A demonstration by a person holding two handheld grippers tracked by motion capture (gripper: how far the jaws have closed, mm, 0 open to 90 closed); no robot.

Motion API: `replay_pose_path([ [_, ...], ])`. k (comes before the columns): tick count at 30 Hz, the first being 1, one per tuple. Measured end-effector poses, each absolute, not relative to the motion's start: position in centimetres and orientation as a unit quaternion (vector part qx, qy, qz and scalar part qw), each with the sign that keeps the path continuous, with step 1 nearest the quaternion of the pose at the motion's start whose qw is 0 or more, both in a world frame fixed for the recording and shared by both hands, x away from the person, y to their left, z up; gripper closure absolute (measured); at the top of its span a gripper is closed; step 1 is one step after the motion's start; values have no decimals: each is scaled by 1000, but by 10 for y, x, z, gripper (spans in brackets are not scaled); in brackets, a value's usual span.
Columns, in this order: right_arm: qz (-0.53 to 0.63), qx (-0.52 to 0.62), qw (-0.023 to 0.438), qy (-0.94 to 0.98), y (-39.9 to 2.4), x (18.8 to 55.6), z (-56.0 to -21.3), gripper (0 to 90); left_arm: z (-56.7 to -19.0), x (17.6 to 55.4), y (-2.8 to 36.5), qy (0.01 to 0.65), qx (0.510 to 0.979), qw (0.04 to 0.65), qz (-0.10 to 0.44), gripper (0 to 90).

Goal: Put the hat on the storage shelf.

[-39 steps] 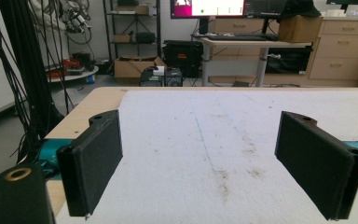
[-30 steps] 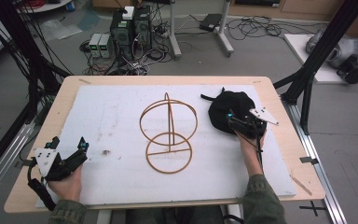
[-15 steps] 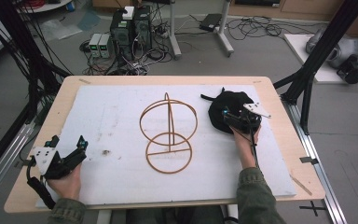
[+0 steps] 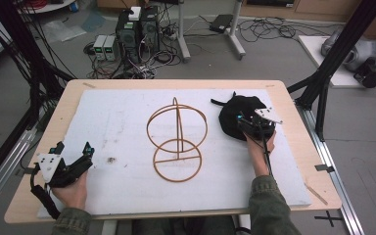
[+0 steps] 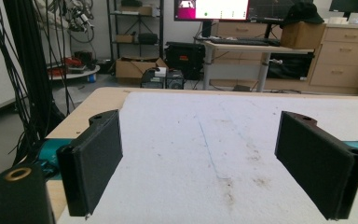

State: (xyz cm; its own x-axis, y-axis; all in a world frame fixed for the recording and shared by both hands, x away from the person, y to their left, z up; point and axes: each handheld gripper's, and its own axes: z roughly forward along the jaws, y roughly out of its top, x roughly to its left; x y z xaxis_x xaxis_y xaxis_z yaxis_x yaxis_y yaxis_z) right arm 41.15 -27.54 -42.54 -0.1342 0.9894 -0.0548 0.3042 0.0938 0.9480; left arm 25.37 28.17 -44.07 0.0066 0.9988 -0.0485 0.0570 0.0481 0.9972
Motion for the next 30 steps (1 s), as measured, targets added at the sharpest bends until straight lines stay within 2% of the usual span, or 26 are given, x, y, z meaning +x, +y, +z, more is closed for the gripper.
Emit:
replay_pose_path([
  [2, 429, 527, 396, 617, -275, 411, -426, 281, -441, 254, 282, 524, 502, 500, 472, 152],
  [5, 431, 532, 384, 619, -278, 412, -426, 385, -441, 254, 282, 525, 502, 500, 471, 152],
  [6, 427, 538, 378, 620, -280, 413, -427, 492, -441, 254, 282, 525, 502, 500, 471, 152],
  [7, 427, 538, 378, 620, -280, 413, -427, 492, -441, 254, 282, 526, 502, 500, 471, 152],
  [8, 422, 543, 374, 622, -281, 413, -427, 547, -441, 254, 282, 525, 502, 500, 471, 152],
  [9, 413, 556, 359, 625, -283, 414, -427, 715, -441, 254, 282, 525, 503, 500, 470, 152],
  [10, 413, 556, 359, 625, -283, 414, -427, 715, -441, 254, 282, 525, 503, 501, 470, 152],
  [11, 429, 573, 325, 618, -288, 414, -426, 857, -441, 254, 282, 525, 503, 501, 470, 152],
  [30, 462, 579, 336, 582, -295, 405, -415, 881, -442, 254, 284, 528, 499, 503, 469, 153],
])
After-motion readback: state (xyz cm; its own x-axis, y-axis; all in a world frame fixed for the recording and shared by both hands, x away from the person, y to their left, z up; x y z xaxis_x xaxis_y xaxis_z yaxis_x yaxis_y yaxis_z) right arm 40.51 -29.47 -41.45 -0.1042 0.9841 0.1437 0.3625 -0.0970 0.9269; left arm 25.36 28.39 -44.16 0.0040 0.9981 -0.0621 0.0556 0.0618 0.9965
